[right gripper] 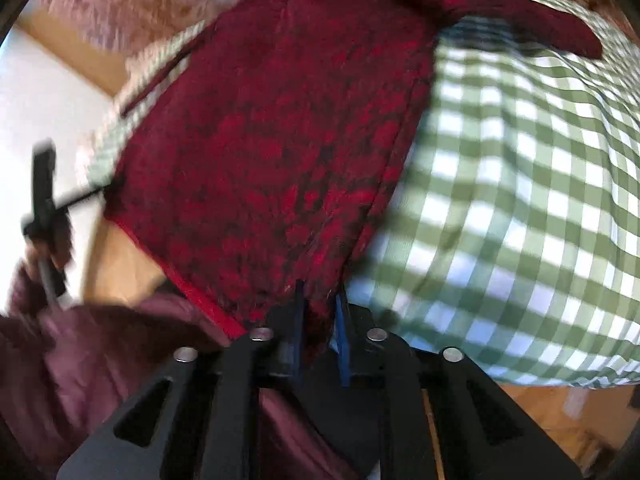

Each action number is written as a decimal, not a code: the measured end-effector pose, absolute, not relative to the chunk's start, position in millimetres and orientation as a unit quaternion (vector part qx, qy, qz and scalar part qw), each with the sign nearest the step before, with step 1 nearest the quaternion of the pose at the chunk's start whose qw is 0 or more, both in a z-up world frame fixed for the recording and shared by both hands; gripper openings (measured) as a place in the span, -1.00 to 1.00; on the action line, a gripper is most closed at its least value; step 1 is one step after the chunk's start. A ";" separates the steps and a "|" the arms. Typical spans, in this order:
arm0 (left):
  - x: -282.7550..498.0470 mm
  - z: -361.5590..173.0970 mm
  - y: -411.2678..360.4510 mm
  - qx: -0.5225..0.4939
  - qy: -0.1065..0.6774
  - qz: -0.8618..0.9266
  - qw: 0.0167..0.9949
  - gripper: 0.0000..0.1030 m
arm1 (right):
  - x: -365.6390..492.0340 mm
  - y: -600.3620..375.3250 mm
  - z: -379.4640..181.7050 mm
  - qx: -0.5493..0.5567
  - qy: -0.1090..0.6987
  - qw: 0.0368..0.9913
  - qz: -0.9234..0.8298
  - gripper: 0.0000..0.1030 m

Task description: Fold small clothes

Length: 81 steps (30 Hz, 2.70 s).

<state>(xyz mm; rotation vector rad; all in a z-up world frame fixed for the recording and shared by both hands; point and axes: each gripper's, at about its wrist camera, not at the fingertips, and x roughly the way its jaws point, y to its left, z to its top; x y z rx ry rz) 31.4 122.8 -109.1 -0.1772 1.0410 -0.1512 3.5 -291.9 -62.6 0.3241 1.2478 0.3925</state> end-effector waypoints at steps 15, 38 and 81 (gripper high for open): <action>82.8 -81.9 20.8 -0.061 0.470 -0.139 0.870 -0.06 | 174.2 -504.0 -94.8 0.457 0.376 0.799 -0.111 0.27; 93.2 -90.3 -9.9 -0.061 0.471 -0.159 0.865 0.16 | 120.2 -588.4 -53.4 0.326 0.342 0.840 -0.266 0.63; 116.5 -101.9 346.9 -0.392 0.363 0.210 0.819 0.27 | 114.4 -154.6 -66.6 0.027 0.488 0.856 0.170 0.75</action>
